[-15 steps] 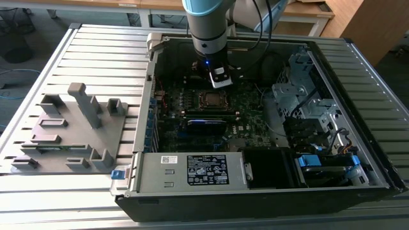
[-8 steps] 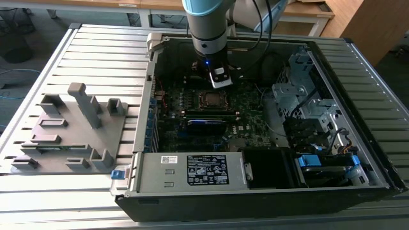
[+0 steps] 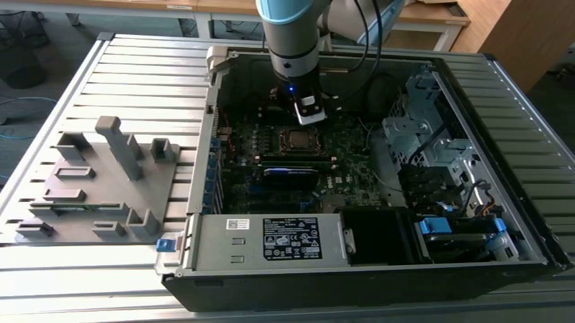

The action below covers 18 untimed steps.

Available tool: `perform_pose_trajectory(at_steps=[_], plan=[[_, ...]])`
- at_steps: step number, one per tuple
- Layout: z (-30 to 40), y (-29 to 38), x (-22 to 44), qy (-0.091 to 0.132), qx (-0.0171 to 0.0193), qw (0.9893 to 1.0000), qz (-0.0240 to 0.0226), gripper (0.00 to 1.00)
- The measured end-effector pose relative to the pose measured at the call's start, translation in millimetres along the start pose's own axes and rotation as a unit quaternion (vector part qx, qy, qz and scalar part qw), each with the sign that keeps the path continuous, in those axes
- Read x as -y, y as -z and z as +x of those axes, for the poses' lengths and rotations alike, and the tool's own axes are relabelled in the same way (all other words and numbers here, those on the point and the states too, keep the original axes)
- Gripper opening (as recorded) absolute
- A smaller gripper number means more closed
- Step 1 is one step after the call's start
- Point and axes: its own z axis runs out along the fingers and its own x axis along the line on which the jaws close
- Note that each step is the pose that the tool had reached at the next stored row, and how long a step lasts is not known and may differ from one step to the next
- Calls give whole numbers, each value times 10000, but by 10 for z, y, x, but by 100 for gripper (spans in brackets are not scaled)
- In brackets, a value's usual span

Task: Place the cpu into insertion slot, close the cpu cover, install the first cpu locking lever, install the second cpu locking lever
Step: 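Install the first cpu locking lever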

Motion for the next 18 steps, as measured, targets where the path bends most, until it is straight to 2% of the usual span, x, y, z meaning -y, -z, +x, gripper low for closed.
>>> perform_pose_trajectory(at_steps=[4,8,13,18], plan=[[0,3,-1,1,1,10000,2,10],[-6,42,-12,1,3,10000,5,10],[-6,43,-11,10,14,10000,42,10],[-3,24,-7,12,24,10000,41,10]])
